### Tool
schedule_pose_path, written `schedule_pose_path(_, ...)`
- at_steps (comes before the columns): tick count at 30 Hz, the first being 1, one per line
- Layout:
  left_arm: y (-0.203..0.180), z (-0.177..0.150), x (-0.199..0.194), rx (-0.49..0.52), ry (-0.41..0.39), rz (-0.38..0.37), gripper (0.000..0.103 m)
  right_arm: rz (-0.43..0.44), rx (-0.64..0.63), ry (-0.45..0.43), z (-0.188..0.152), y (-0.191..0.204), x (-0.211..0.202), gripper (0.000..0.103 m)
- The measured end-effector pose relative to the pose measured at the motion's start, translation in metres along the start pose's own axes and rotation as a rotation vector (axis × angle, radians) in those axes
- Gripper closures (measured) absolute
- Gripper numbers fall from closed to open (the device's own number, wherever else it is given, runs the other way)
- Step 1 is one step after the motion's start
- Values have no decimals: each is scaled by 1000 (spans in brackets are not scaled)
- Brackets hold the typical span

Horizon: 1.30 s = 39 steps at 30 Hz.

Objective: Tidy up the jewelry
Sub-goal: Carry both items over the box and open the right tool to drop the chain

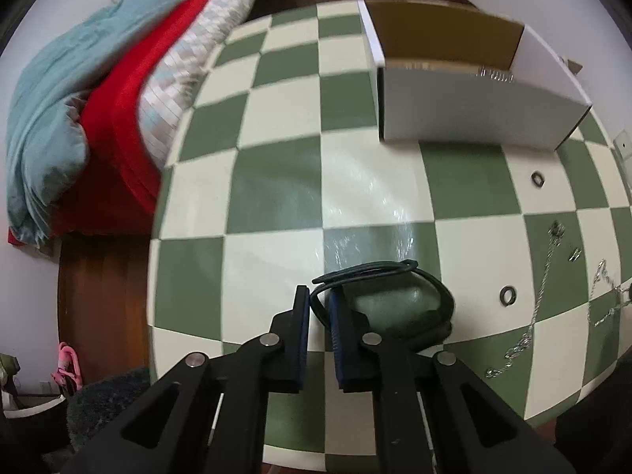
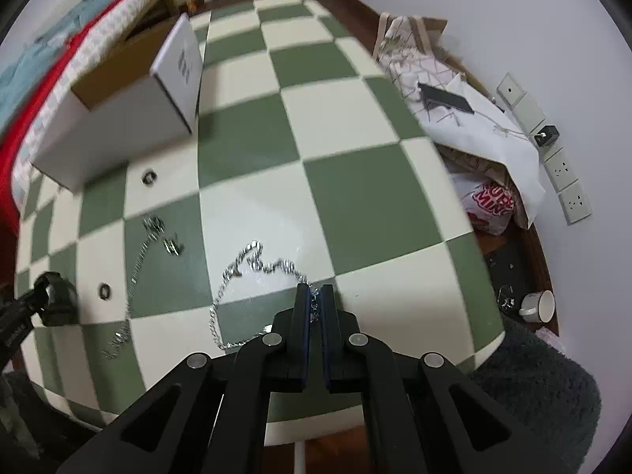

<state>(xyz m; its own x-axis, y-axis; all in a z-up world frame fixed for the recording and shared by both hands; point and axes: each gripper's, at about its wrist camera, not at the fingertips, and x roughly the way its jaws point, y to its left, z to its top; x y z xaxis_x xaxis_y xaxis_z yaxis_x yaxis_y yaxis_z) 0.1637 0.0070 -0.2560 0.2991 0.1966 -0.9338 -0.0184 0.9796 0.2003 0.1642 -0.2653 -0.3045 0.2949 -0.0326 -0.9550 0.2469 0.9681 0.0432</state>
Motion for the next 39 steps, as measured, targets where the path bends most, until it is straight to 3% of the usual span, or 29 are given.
schedule_pose_path(10,4,4,-55,-14,-114,-9,97,27,-49,-143,14,20,-65,98)
schedule_pose_path(26,17,23,-114,-50,-239,-69,97,105,-145,-236,28,72,-114,98)
schedule_pose_path(39,21,83,-138,-105,-280,-152,97,176,-183,-322,76,100,-154,98)
